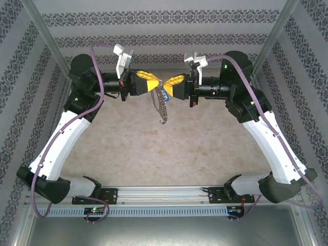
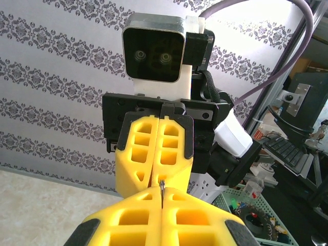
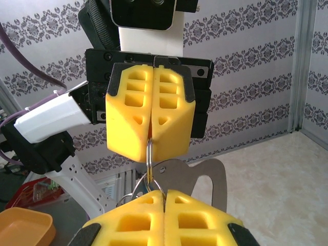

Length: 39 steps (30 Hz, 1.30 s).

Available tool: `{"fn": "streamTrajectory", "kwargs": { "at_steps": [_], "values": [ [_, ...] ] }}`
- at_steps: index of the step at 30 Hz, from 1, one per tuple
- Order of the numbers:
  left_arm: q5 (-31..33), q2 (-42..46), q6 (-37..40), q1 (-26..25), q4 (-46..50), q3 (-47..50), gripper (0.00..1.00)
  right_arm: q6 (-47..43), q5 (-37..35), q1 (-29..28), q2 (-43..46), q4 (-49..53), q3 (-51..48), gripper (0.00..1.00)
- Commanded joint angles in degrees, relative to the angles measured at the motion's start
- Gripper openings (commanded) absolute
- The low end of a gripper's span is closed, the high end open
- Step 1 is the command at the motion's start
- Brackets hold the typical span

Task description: Put the keys on the keyring

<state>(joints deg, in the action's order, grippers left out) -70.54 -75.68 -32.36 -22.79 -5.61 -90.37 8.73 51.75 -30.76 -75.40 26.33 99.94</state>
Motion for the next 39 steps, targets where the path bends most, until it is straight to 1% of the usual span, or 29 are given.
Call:
{"fn": "streamTrajectory", "kwargs": {
  "at_steps": [1,4,11,18,22,31,34,36,37,39],
  "values": [
    [-1.1,1.6,1.9,0.9,-0.2,-0.5,0.00,0.5,0.8,1.4,1.9,-1.1,-0.4,0.00],
    [-1.2,1.5,3.2,0.9,1.5,-0.8,0.00,0.6,0.6,1.7,2.3,-0.9,-0.4,0.00],
    [-1.3,0.9,3.9,0.9,2.3,-0.7,0.00,0.1,-0.3,1.8,2.2,0.3,0.1,0.00],
    [-1.4,0.7,7.8,0.9,7.2,-1.3,0.00,-1.9,-1.0,1.9,0.7,2.5,3.3,0.00],
    [-0.6,1.1,10.6,0.9,10.7,-0.7,0.00,-3.7,-3.2,1.9,0.5,4.0,4.8,0.00],
    [0.1,1.4,10.7,0.8,9.6,2.4,0.00,-5.7,-5.0,0.9,-2.1,10.0,7.4,0.00],
    [0.1,1.7,9.8,0.9,8.1,4.8,0.08,-5.9,-5.7,0.8,-3.0,11.9,8.0,0.00],
    [0.2,1.9,8.5,0.9,6.0,6.9,0.11,-6.3,-6.0,0.8,-3.6,13.7,8.2,0.00],
    [0.4,2.1,7.8,0.9,4.9,8.1,0.14,-6.6,-6.4,0.7,-3.8,14.6,7.9,0.00],
    [0.7,2.5,7.0,1.2,3.7,10.6,0.24,-7.0,-7.1,0.7,-4.0,15.7,6.6,0.00]
  ]
}}
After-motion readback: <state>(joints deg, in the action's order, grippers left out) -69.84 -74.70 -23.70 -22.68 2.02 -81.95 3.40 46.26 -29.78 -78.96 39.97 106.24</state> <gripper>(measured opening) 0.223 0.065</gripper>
